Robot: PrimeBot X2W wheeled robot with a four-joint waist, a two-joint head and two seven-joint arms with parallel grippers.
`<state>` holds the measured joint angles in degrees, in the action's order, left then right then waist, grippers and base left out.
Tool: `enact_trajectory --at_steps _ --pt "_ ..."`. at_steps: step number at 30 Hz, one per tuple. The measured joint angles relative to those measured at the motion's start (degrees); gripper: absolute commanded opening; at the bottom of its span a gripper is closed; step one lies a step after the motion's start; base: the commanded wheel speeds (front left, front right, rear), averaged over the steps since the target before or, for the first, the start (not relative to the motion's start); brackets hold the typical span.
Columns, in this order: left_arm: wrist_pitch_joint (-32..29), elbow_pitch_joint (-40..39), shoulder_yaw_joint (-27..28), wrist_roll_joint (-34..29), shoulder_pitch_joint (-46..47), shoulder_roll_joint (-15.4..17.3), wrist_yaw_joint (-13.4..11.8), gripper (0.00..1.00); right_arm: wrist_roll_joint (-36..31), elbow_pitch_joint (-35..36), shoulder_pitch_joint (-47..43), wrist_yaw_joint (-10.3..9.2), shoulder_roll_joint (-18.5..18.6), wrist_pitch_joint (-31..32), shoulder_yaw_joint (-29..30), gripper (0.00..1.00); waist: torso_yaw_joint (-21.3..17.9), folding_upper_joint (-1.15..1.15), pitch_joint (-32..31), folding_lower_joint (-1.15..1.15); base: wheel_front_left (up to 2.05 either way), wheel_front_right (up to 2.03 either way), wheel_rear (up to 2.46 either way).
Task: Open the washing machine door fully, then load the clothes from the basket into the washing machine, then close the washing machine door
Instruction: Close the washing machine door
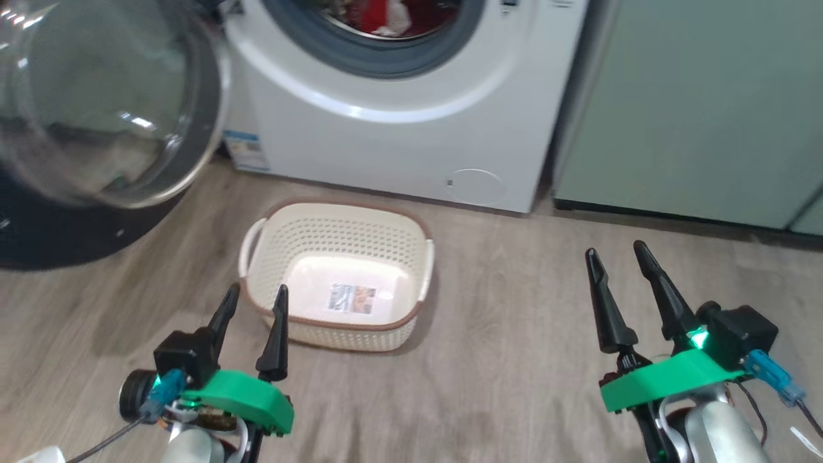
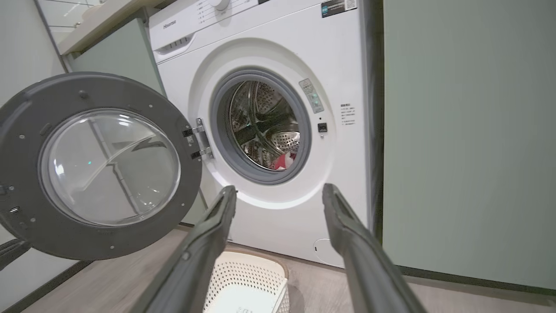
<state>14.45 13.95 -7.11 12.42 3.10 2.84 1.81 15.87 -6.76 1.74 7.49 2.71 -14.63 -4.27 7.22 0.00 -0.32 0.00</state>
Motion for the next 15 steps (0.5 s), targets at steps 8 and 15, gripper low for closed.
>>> enact_trajectory --at_steps 8,15 --pt "0.0 0.3 1.0 -0.9 0.0 0.0 0.0 1.00 0.8 -0.2 0.0 0.00 0.0 0.0 -0.7 1.00 8.4 0.00 -0.1 0.00 0.00 0.00 0.00" --pt "0.0 0.3 2.3 -1.9 -0.2 0.0 0.3 1.00 1.4 -0.5 0.0 0.00 0.0 0.0 -1.6 1.00 16.2 0.00 -1.1 0.00 0.00 0.00 0.00"
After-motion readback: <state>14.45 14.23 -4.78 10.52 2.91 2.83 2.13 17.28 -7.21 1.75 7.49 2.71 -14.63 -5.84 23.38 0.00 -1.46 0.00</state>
